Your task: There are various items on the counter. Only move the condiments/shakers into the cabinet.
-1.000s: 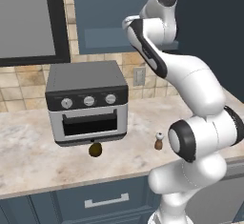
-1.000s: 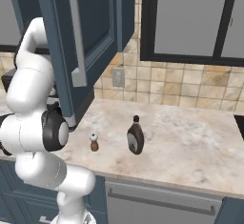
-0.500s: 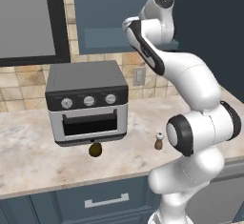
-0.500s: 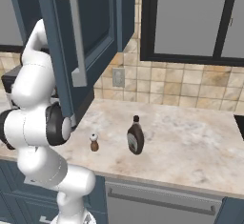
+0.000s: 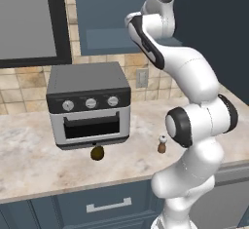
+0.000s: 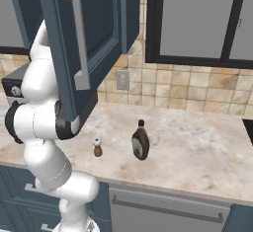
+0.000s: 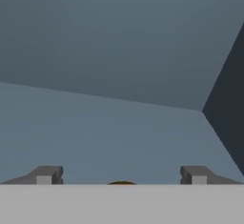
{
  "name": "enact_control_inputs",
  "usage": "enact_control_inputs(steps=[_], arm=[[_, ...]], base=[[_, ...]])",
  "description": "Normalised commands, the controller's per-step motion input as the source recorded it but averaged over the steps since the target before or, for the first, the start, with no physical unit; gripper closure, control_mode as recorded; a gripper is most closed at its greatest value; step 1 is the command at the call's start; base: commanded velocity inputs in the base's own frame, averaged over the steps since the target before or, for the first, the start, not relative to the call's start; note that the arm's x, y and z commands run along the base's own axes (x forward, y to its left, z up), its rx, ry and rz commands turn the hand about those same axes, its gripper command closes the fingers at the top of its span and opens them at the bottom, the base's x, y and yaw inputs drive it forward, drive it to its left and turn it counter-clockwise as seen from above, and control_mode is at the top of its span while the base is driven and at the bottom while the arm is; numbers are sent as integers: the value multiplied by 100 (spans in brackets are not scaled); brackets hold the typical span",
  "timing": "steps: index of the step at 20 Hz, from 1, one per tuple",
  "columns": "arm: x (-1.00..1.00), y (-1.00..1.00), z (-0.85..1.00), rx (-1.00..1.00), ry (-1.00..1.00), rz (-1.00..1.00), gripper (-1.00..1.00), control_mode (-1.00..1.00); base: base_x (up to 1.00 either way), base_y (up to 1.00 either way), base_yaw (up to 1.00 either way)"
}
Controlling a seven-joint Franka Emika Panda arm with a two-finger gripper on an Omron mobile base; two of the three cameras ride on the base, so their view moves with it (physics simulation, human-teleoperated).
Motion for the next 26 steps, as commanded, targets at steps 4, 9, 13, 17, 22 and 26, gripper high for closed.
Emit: enact_control_inputs(steps=[4, 9, 13, 17, 22, 26], arm=[[4, 0, -1, 0, 0, 0, -100, -100], [3, 6, 0, -5, -12, -1, -100, -100], [2, 32, 0, -20, -31, -4, -100, -100], [-90, 40, -23, -8, -14, -3, -100, -100], [-100, 11, -28, 1, 2, -14, -100, -100], [-100, 0, -27, 4, 25, -26, -100, -100]], base=[[0, 0, 0], [0, 0, 0], [0, 0, 0], [0, 0, 0], [0, 0, 0], [0, 0, 0]])
